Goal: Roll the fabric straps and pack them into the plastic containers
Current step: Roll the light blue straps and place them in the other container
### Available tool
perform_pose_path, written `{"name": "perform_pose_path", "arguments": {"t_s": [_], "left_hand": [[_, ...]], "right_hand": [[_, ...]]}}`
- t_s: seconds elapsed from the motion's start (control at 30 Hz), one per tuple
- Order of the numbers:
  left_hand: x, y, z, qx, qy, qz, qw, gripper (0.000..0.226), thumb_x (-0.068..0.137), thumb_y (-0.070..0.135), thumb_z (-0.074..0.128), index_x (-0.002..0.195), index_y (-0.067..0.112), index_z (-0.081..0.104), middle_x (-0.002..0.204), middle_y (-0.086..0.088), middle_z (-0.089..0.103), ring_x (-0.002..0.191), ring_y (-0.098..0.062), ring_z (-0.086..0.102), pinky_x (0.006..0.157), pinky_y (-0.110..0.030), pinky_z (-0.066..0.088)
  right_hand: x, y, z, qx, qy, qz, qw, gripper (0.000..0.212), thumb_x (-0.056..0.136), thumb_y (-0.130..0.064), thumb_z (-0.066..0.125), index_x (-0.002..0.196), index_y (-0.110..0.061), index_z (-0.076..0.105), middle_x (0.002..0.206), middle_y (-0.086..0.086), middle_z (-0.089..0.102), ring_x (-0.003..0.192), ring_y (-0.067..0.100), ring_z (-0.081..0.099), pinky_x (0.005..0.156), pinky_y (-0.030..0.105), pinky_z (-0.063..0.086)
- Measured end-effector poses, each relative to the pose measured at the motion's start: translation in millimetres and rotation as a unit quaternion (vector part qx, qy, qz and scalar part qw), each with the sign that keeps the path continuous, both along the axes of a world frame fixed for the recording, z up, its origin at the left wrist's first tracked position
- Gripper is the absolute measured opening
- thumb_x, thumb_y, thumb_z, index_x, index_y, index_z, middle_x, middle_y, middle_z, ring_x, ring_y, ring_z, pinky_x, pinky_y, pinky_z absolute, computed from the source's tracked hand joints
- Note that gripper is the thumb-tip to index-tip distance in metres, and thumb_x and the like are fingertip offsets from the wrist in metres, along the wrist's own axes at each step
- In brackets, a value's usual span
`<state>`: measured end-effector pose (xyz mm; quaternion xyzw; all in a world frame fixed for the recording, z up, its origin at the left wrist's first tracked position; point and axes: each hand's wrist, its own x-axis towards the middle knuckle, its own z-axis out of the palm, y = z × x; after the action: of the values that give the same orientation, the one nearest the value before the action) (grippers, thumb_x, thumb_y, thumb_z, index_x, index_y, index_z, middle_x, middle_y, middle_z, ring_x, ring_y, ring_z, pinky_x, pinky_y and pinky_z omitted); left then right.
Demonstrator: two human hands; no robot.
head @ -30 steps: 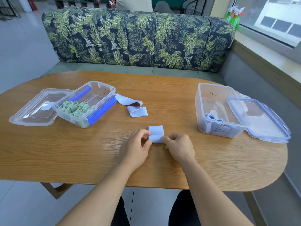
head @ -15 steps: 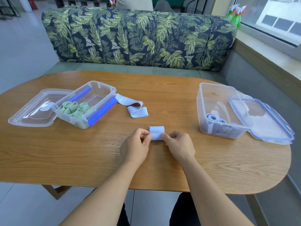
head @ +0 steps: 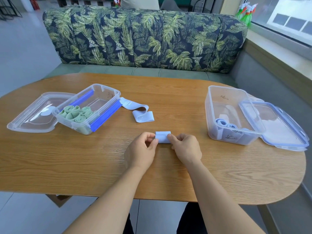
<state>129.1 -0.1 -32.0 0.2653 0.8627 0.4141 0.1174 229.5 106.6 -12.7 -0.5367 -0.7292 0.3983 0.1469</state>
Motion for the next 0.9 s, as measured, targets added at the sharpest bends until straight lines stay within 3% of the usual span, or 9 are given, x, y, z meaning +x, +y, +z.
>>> {"name": "perform_pose_path", "arguments": {"t_s": [0.17, 0.5, 0.9], "left_hand": [[-2, 4, -1, 0.0, -0.001, 0.02, 1.0, 0.012, 0.087, 0.047, 0.061, 0.094, 0.039, 0.065, 0.086, 0.024, 0.065, 0.083, -0.004, 0.061, 0.075, -0.029, 0.05], [-2, 8, -1, -0.023, 0.019, 0.022, 0.999, 0.024, 0.086, 0.052, 0.06, 0.107, 0.041, 0.064, 0.086, 0.025, 0.064, 0.085, -0.004, 0.061, 0.075, -0.028, 0.048], [-15, 21, 1, -0.056, 0.08, -0.046, 0.994, 0.037, 0.089, 0.054, 0.053, 0.122, 0.039, 0.058, 0.124, 0.021, 0.054, 0.103, -0.009, 0.06, 0.078, -0.024, 0.04]], "right_hand": [[-1, 1, -7, 0.015, 0.006, -0.002, 1.0, 0.03, 0.083, -0.053, 0.057, 0.078, -0.026, 0.067, 0.082, -0.008, 0.071, 0.085, 0.016, 0.065, 0.077, 0.033, 0.051], [-12, 12, -7, 0.009, -0.004, -0.011, 1.0, 0.035, 0.086, -0.055, 0.057, 0.072, -0.024, 0.064, 0.079, -0.005, 0.071, 0.082, 0.017, 0.065, 0.071, 0.03, 0.046], [-24, 21, -9, 0.015, -0.018, -0.023, 0.999, 0.042, 0.085, -0.059, 0.057, 0.075, -0.019, 0.065, 0.077, -0.004, 0.07, 0.077, 0.018, 0.065, 0.066, 0.029, 0.044]]}}
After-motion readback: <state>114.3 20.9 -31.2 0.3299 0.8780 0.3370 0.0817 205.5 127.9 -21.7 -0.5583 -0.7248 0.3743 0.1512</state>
